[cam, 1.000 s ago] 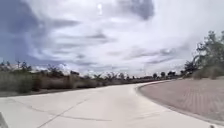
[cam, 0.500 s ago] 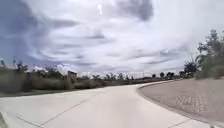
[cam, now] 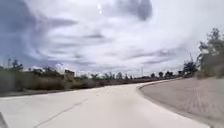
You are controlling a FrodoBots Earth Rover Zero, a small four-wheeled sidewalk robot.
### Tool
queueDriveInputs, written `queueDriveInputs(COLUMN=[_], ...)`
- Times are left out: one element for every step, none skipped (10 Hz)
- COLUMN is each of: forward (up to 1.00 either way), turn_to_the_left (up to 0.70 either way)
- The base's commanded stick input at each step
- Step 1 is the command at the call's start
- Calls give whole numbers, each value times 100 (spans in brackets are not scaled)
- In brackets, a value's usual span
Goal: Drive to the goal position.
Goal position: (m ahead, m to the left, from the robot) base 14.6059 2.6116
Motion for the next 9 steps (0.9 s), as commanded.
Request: queueDriveInputs(forward=[85,85,85,85,85,85,85,85,85], turn_to_the_left=[0,0,0,0,0,0,0,0,0])
